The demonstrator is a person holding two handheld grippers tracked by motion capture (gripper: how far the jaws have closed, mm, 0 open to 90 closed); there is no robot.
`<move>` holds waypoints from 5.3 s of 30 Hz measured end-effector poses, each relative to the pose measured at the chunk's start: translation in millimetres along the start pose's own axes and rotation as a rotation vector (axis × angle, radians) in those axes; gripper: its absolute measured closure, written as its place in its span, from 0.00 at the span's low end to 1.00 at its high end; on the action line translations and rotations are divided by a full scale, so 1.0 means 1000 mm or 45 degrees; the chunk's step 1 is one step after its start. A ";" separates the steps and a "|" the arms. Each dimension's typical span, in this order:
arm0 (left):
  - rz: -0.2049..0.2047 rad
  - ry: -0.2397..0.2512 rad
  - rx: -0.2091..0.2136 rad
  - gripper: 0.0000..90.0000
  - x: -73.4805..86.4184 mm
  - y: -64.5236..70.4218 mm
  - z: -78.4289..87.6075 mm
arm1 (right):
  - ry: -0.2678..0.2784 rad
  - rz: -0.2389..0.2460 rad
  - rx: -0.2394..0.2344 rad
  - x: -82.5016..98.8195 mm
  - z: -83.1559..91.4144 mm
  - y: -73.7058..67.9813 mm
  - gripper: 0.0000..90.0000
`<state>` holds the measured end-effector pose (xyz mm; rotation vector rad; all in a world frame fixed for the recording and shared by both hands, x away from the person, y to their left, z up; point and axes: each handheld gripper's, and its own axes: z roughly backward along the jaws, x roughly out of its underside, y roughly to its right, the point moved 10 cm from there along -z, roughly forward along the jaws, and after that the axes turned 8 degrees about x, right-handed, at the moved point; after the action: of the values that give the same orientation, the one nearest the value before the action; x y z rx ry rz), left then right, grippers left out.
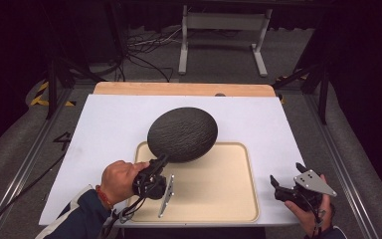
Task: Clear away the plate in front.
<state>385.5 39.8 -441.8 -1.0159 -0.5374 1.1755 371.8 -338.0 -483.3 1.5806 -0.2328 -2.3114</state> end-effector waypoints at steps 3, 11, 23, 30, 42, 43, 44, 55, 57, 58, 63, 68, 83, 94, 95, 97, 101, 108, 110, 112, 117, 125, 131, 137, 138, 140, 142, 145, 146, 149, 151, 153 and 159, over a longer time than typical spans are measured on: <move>-0.005 0.013 0.007 0.96 -0.002 0.006 0.001 | 0.000 -0.008 0.005 0.000 0.000 0.002 0.08; -0.062 0.040 0.059 0.96 -0.014 0.033 0.010 | 0.000 -0.003 0.002 0.000 0.000 0.001 0.08; -0.127 0.071 0.173 0.94 -0.025 0.068 0.011 | -0.005 -0.001 0.001 0.001 0.000 0.001 0.08; -0.165 0.087 0.184 0.94 -0.029 0.075 0.006 | -0.003 -0.001 0.002 0.001 0.000 0.001 0.08; -0.052 0.149 0.314 0.93 -0.028 0.080 0.005 | -0.009 0.000 0.004 0.002 -0.001 0.002 0.08; -0.053 0.156 0.313 0.93 -0.028 0.079 0.005 | -0.009 0.001 0.004 0.002 -0.001 0.001 0.08; -0.049 0.162 0.314 0.92 -0.028 0.079 0.005 | -0.009 0.002 0.003 0.002 -0.001 0.001 0.08; 0.038 0.178 0.415 0.87 -0.025 0.086 0.002 | -0.005 -0.002 0.006 0.002 -0.001 0.002 0.08; 0.027 0.183 0.428 0.86 -0.025 0.088 0.001 | -0.005 -0.003 0.006 0.002 -0.001 0.003 0.08; 0.042 0.176 0.443 0.85 -0.025 0.089 0.001 | -0.003 -0.006 0.008 0.002 -0.001 0.003 0.08; 0.070 0.143 0.485 0.82 -0.022 0.095 -0.001 | -0.004 -0.005 0.009 0.002 -0.001 0.003 0.08; 0.108 0.153 0.512 0.80 -0.022 0.098 -0.001 | -0.003 -0.007 0.006 0.002 -0.001 0.003 0.08; 0.182 0.217 0.543 0.75 -0.019 0.095 0.012 | -0.001 0.002 0.002 0.001 -0.001 0.002 0.08; 0.275 0.288 0.517 0.67 -0.021 0.080 0.020 | -0.004 0.000 0.001 0.001 -0.001 0.002 0.08; 0.287 0.285 0.515 0.65 -0.020 0.079 0.020 | -0.006 0.001 0.002 0.001 -0.001 0.001 0.08; 0.292 0.283 0.500 0.61 -0.019 0.075 0.019 | -0.005 0.002 -0.001 0.001 -0.001 0.001 0.08; 0.323 0.275 0.481 0.56 -0.017 0.070 0.016 | -0.004 0.001 0.001 0.001 -0.001 0.001 0.08; 0.391 0.272 0.415 0.43 -0.012 0.054 0.010 | -0.006 0.005 -0.004 0.001 -0.001 0.000 0.08; 0.423 0.270 0.390 0.36 -0.010 0.049 0.008 | -0.006 0.004 -0.004 0.001 -0.001 0.000 0.08; 0.452 0.257 0.388 0.31 -0.007 0.046 0.006 | -0.005 0.003 -0.004 0.001 -0.002 0.000 0.08; 0.577 0.280 0.360 0.21 -0.003 0.037 0.000 | -0.005 0.005 -0.004 0.001 -0.002 0.001 0.08; 0.645 0.287 0.387 0.13 0.007 0.030 -0.004 | -0.005 0.003 -0.002 0.001 -0.002 0.001 0.08; 0.667 0.289 0.400 0.10 0.013 0.027 -0.007 | -0.006 0.004 -0.003 0.001 -0.002 0.001 0.08; 0.691 0.269 0.364 0.09 0.024 0.021 -0.009 | -0.006 0.005 -0.004 0.001 -0.001 0.000 0.08; 0.698 0.262 0.361 0.09 0.026 0.020 -0.009 | -0.006 0.006 -0.004 0.001 -0.001 0.000 0.08; 0.701 0.256 0.353 0.09 0.031 0.018 -0.010 | -0.004 0.005 -0.002 0.001 -0.001 0.001 0.08; 0.712 0.248 0.360 0.09 0.035 0.018 -0.010 | -0.003 0.003 -0.002 0.001 -0.001 0.001 0.08; 0.729 0.232 0.349 0.09 0.042 0.016 -0.011 | -0.004 0.003 -0.002 0.001 -0.001 0.001 0.08; 0.726 0.233 0.342 0.09 0.044 0.015 -0.011 | -0.005 0.003 -0.002 0.001 -0.001 0.001 0.08; 0.753 0.215 0.342 0.09 0.052 0.015 -0.010 | -0.003 0.004 -0.001 0.001 -0.001 0.001 0.08; 0.752 0.198 0.325 0.09 0.059 0.014 -0.010 | -0.002 0.004 0.000 0.001 -0.001 0.002 0.08; 0.760 0.195 0.332 0.09 0.061 0.014 -0.010 | -0.003 0.003 0.000 0.001 -0.001 0.002 0.08; 0.824 0.194 0.347 0.09 0.079 0.015 -0.005 | -0.006 0.003 -0.001 0.001 -0.001 0.001 0.08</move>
<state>409.1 111.5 -468.8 -1.0603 0.0939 1.6670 372.8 -339.7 -484.5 1.5739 -0.2350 -2.3137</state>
